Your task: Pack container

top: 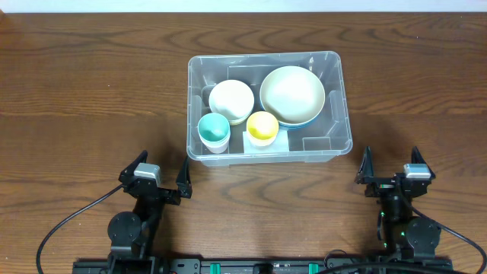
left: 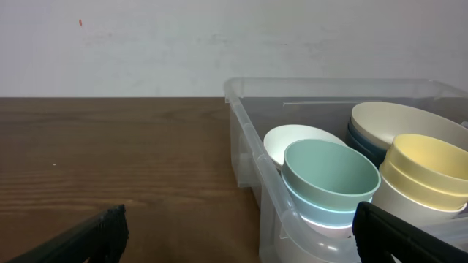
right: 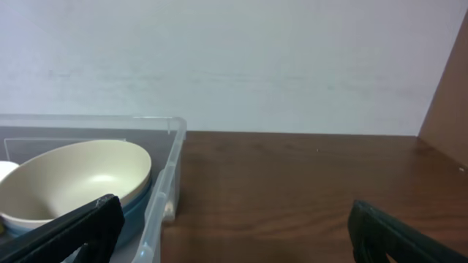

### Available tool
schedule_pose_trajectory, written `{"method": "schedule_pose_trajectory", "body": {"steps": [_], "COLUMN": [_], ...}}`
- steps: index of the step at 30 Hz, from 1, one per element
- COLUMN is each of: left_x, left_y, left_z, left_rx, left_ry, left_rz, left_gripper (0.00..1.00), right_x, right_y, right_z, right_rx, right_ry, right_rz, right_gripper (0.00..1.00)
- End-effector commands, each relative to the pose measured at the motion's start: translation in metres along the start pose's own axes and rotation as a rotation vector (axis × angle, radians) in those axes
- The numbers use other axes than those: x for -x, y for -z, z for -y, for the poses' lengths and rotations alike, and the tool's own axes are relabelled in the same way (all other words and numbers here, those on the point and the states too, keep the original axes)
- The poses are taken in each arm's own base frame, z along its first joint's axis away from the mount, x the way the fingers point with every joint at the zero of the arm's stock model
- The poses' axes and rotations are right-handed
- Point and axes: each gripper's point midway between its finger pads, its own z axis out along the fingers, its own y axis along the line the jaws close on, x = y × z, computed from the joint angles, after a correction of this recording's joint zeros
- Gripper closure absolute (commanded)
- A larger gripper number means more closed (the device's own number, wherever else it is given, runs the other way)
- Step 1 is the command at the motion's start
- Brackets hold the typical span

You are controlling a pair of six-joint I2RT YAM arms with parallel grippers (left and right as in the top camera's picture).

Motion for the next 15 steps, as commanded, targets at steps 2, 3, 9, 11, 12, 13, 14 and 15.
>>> {"method": "schedule_pose_trajectory", "body": {"steps": [2,3,9,11,12,13,14,15], "left_x": [-0.016,-0.015,-0.016,-0.016,-0.016,-0.016,-0.016,-0.015], "left_y": [-0.001,-0.001,-0.001,-0.001,-0.001,-0.001,-0.001,-0.001], "left_z": [0.001,0.001,0.001,0.001,0.001,0.001,0.001,0.001], "left_rx": [-0.012,-0.012,-0.012,-0.012,-0.012,-0.012,-0.012,-0.012], "left_ry": [-0.007,-0.007,-0.007,-0.007,-0.007,-0.007,-0.007,-0.007], "left_rz": [-0.045,-0.045,-0.045,-0.045,-0.045,-0.045,-0.045,-0.045], "left_gripper": [0.02,0.02,0.02,0.02,0.02,0.02,0.02,0.02], "right_x": [-0.009,-0.01,-0.027,-0.038,-0.037,-0.037,-0.037,-0.037], "right_y": [-0.002,-0.002,-0.001,0.0,0.0,0.0,0.0,0.0], "right_z": [-0.005,-0.005,-0.004,-0.003,-0.004,-0.003,-0.003,-0.003], "right_rx": [0.027,0.027,0.018,0.019,0.019,0.019,0.02,0.02], "right_ry": [0.012,0.013,0.027,0.046,0.051,0.057,0.067,0.075], "right_rz": [0.004,0.001,-0.067,-0.112,-0.108,-0.108,-0.108,-0.108], "right_gripper": [0.01,0.01,0.01,0.01,0.01,0.01,0.01,0.01]}}
